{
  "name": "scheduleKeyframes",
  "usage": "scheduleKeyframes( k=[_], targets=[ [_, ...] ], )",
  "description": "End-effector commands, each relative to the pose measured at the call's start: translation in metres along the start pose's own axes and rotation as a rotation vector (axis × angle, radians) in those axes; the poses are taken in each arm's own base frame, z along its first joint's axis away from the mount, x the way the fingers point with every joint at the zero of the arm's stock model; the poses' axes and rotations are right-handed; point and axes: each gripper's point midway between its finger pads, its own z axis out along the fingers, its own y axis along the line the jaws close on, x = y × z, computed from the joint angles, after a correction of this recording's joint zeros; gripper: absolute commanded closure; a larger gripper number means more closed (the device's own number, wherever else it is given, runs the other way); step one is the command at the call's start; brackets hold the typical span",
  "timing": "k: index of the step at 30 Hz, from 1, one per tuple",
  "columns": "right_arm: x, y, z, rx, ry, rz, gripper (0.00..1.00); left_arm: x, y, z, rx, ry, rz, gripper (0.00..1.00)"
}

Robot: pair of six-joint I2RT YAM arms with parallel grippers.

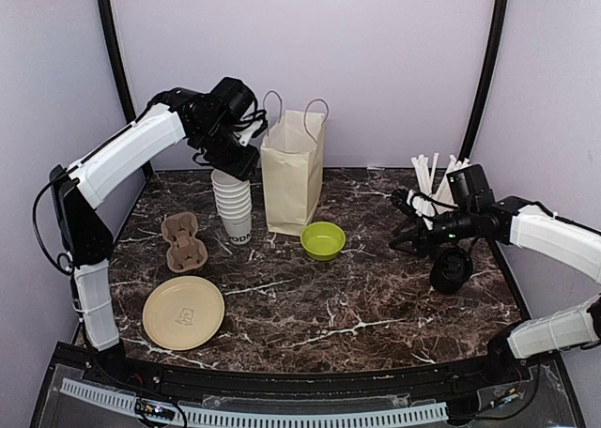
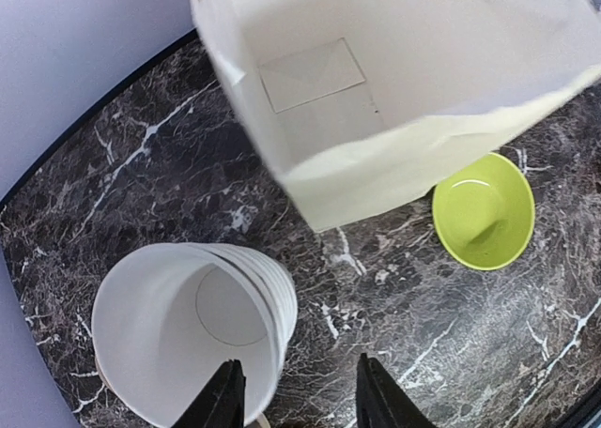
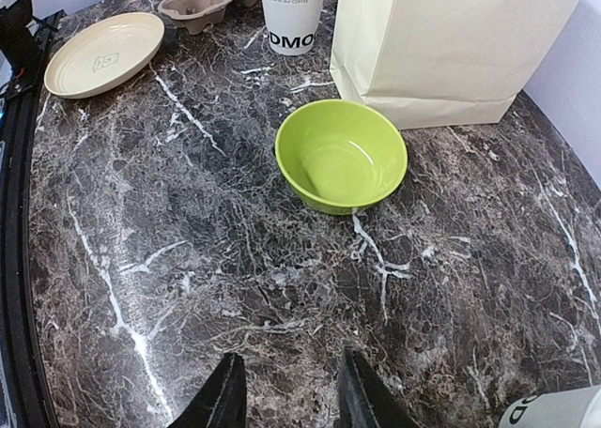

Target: Pack the takeout coffee

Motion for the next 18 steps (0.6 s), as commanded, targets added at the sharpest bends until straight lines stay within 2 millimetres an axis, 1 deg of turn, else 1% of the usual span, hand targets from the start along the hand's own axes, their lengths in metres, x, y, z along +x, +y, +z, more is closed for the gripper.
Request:
scheduleKeyframes(
  k=[1, 4, 6, 9, 13, 18],
  targets=[
    [-0.008, -0.001, -0.002, 0.018, -0.029, -0.036, 0.68, -0.006, 0.017, -0.001, -0.004, -0.005, -0.048, 0.56],
    [-0.007, -0.001, -0.002, 0.014, -0.026, -0.039, 0.70, -0.005, 0.017, 0.007, 0.007, 0.010, -0.055, 0.56],
    [-0.006, -0.001, 0.000, 0.012, -0.020, -0.038, 0.71, -0.004, 0.016, 0.011, 0.008, 0.019, -0.055, 0.57],
    [-0.005, -0.001, 0.001, 0.008, -0.013, -0.037, 0.73, -0.002, 0.018, 0.015, -0.007, 0.029, -0.051, 0.64],
    [-0.004, -0.001, 0.001, 0.006, -0.010, -0.041, 0.75, 0.001, 0.019, 0.018, -0.012, 0.041, -0.054, 0.69],
    [-0.003, -0.003, 0.001, 0.016, -0.006, -0.042, 0.76, 0.005, 0.019, 0.022, -0.016, 0.059, -0.058, 0.69]
  ],
)
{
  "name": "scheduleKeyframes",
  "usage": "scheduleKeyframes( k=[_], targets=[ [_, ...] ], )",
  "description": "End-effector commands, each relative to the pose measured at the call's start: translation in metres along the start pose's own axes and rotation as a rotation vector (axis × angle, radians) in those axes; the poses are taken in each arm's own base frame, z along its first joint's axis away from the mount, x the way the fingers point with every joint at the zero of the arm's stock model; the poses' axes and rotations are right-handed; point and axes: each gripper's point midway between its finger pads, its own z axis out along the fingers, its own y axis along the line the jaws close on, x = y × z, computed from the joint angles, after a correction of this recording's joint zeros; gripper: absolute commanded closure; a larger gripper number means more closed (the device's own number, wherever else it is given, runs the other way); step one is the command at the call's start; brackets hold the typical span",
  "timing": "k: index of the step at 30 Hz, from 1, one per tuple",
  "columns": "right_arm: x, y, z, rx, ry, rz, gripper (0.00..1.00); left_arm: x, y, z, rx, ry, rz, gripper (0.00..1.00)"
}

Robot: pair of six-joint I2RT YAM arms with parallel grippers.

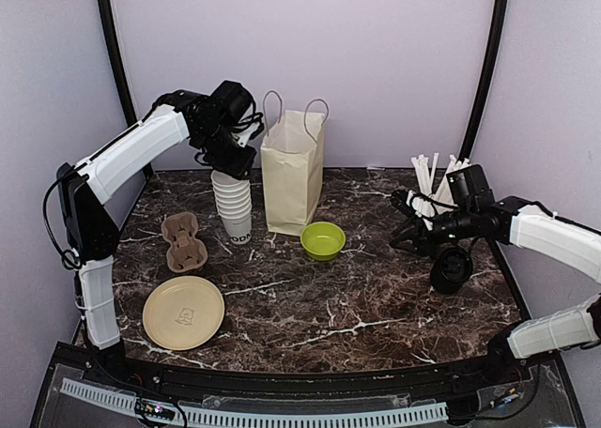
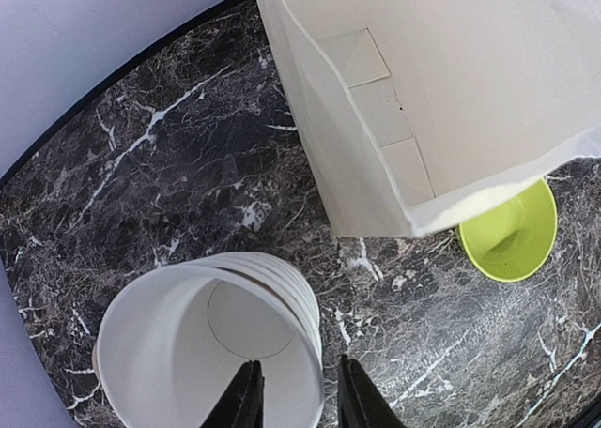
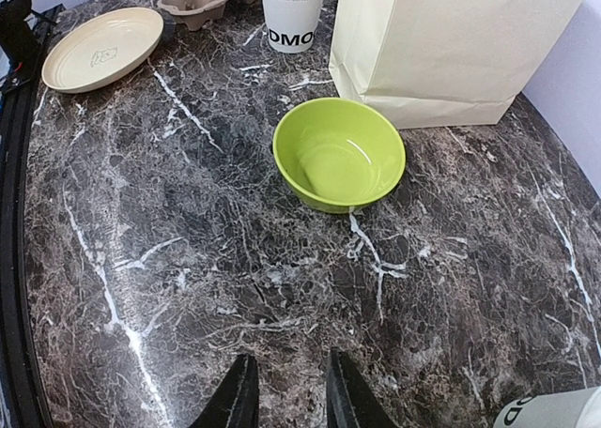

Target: Pack the takeout coffee

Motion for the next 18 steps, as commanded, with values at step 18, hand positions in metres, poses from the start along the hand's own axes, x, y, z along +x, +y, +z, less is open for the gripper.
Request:
scheduleKeyframes(
  k=[18],
  targets=[
    [-0.0007, -0.0036, 0.0029, 0.017, 0.003, -0.023, 0.80, 0.0101, 0.0043, 0.0028, -0.030, 0.046, -0.004, 0.95]
  ],
)
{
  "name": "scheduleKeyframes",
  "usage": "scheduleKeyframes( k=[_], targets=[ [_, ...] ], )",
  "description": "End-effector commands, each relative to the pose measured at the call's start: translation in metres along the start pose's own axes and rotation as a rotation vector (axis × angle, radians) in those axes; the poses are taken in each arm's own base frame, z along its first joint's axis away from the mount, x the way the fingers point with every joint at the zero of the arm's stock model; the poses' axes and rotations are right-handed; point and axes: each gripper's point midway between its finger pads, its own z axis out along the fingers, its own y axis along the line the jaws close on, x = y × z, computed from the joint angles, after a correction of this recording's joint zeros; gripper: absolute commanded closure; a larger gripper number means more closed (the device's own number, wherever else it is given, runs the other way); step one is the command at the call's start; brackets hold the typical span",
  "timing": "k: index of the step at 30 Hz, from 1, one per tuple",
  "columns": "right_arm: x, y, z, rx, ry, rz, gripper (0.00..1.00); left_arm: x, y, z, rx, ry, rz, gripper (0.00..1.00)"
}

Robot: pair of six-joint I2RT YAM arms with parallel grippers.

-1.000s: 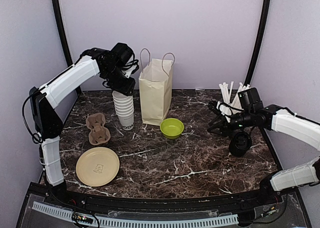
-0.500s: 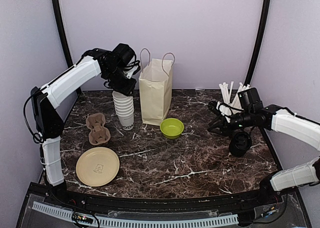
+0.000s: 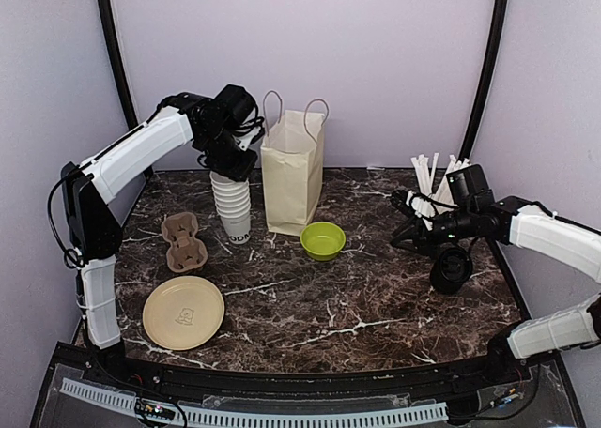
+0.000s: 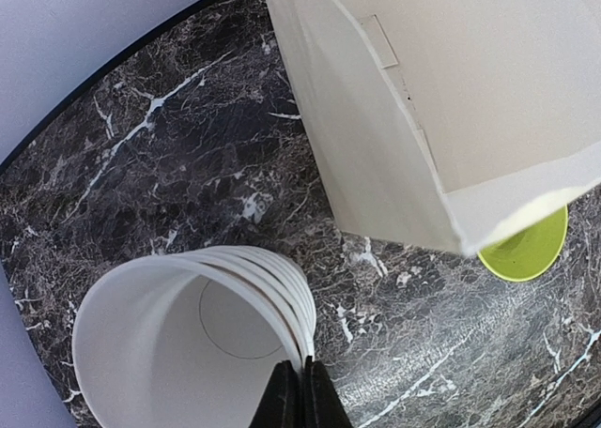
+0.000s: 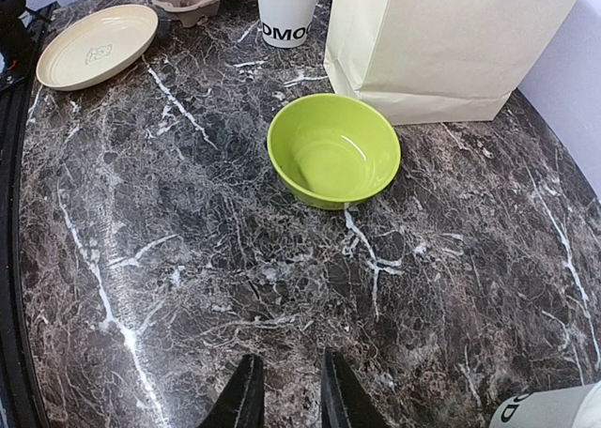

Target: Pack the takeout coffee

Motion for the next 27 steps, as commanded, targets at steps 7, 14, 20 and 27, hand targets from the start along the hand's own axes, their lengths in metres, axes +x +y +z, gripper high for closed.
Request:
scheduleKeyframes(
  k=[7, 14, 20, 27],
  targets=[
    [-0.002, -0.003, 0.003, 0.010, -0.002, -0.020, 0.82, 0.008, 0.010, -0.008, -0.052, 0.027, 0.004, 1.00],
    [0.000, -0.004, 0.004, 0.013, 0.008, -0.016, 0.84, -0.002, 0.034, -0.024, -0.184, -0.032, 0.017, 1.00],
    [0.001, -0.005, 0.006, 0.011, 0.013, -0.014, 0.85, -0.014, 0.045, -0.026, -0.249, -0.084, 0.037, 1.00],
    [0.002, -0.006, 0.005, 0.019, 0.017, -0.014, 0.85, -0.023, 0.035, -0.031, -0.193, -0.125, 0.024, 1.00]
  ],
)
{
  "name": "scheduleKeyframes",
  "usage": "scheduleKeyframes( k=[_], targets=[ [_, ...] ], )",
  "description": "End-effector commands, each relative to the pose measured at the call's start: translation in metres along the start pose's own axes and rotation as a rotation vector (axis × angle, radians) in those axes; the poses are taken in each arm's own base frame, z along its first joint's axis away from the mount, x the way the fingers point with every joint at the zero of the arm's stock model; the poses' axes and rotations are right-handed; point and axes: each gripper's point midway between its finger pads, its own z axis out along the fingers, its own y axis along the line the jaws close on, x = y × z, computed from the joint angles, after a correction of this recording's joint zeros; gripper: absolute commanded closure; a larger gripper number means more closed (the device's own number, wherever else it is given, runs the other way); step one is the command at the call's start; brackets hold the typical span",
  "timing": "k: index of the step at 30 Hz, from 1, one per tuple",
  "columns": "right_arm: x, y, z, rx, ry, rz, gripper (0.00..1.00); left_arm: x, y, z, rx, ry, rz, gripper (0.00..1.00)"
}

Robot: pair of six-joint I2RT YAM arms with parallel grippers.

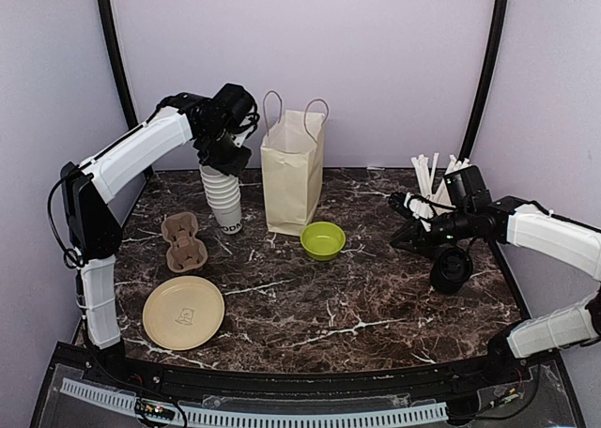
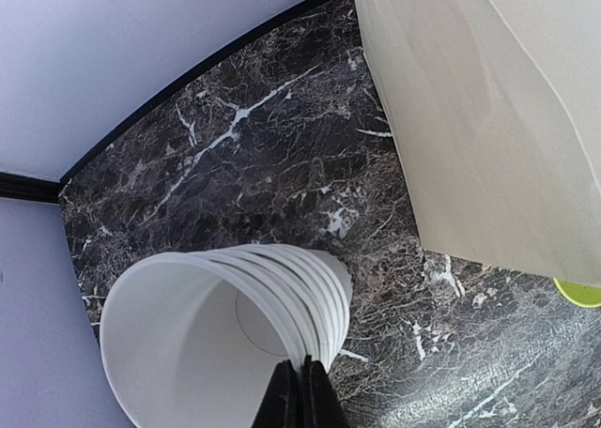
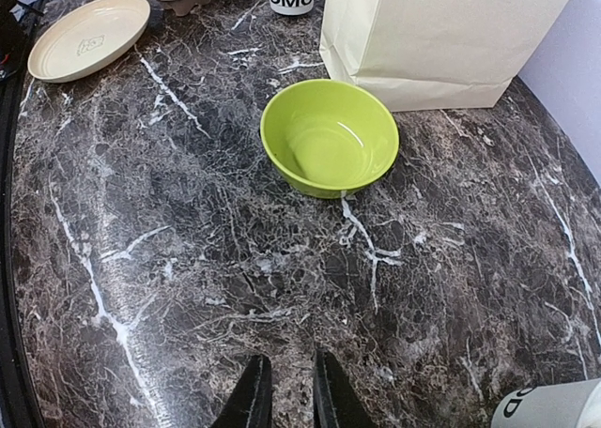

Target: Pack the takeout coffee

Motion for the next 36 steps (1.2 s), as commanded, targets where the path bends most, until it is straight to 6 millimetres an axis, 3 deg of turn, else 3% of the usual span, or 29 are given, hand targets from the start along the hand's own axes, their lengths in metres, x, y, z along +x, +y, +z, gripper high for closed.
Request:
scheduleKeyframes(
  k=[1, 8, 12, 16, 23, 28, 31, 32, 34, 36],
  targets=[
    [-0.005, -0.003, 0.000, 0.015, -0.010, -0.021, 0.85, -0.015, 0.011, -0.025, -0.016, -0.086, -0.017, 1.00],
    [-0.004, -0.003, 0.002, 0.015, -0.006, -0.017, 0.86, -0.011, 0.011, -0.021, -0.027, -0.071, 0.001, 1.00],
    [-0.004, -0.004, 0.002, 0.015, -0.004, -0.014, 0.86, -0.007, 0.030, -0.021, -0.165, -0.049, 0.037, 1.00],
    [-0.003, -0.004, 0.003, 0.013, -0.002, -0.015, 0.86, -0.007, 0.020, -0.018, -0.064, -0.058, 0.015, 1.00],
    [-0.005, -0.005, -0.003, 0.038, -0.010, -0.023, 0.87, -0.007, 0.020, -0.012, -0.098, -0.051, 0.020, 1.00],
    [-0.003, -0.005, 0.000, 0.032, -0.004, -0.021, 0.87, -0.011, 0.024, -0.020, -0.089, -0.075, 0.003, 1.00],
    [-0.002, -0.005, 0.002, 0.026, 0.002, -0.017, 0.87, -0.015, 0.038, -0.027, -0.247, -0.066, 0.071, 1.00],
    [-0.002, -0.005, 0.002, 0.026, 0.001, -0.016, 0.87, -0.013, 0.032, -0.020, -0.220, -0.042, 0.071, 1.00],
    [-0.001, -0.005, 0.002, 0.024, 0.002, -0.015, 0.87, -0.018, 0.013, -0.029, -0.070, -0.061, 0.020, 1.00],
    [-0.001, -0.005, 0.002, 0.026, 0.005, -0.017, 0.87, -0.020, 0.029, -0.032, -0.212, -0.087, 0.033, 1.00]
  ],
)
